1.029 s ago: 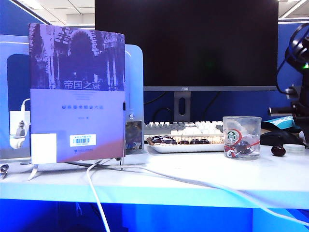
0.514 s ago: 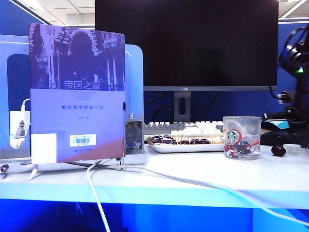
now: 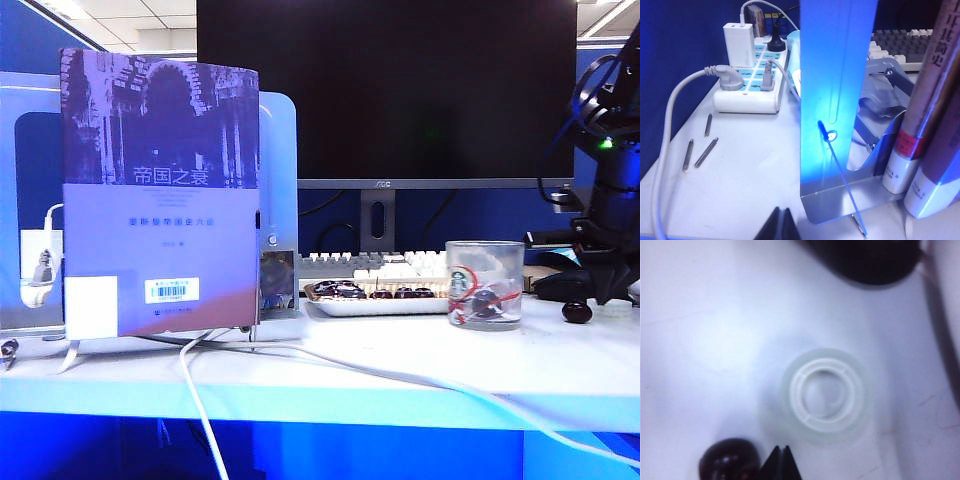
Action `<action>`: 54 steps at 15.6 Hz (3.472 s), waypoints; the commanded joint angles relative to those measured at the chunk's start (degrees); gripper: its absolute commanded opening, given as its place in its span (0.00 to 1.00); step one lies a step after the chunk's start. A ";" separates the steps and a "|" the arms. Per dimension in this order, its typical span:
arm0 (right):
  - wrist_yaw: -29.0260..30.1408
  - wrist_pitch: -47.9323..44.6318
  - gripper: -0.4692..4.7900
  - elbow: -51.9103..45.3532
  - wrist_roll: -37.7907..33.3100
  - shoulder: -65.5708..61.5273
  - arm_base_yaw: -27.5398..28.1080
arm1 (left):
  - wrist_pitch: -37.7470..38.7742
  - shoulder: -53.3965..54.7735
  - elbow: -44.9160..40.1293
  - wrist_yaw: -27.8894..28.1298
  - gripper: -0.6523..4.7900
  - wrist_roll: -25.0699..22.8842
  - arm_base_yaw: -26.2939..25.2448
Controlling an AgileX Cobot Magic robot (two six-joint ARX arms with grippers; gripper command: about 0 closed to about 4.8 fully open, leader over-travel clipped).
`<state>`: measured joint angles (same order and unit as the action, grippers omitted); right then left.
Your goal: Pick up the cherry on the right side of the glass and put it inside the glass.
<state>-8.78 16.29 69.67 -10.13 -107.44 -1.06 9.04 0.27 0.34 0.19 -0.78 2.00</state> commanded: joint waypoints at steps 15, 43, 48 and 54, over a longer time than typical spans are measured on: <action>8.96 -2.36 0.54 0.11 -4.28 0.20 -0.48 | 0.68 -0.17 -0.04 -0.22 0.11 -0.26 -0.04; 18.93 -1.16 0.53 0.11 -15.41 -1.09 -0.39 | 0.68 -0.17 -0.04 -0.22 0.11 -0.26 -0.04; 19.34 -1.53 0.53 0.11 -15.67 -3.39 -0.42 | 0.68 -0.17 -0.04 -0.22 0.11 -0.26 -0.04; 19.43 -0.61 0.41 0.11 -15.85 -3.37 -0.42 | 0.68 -0.17 -0.04 -0.22 0.11 -0.26 -0.04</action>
<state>10.57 13.54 69.87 -25.71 -110.48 -1.43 9.02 0.30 0.34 0.19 -0.78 2.00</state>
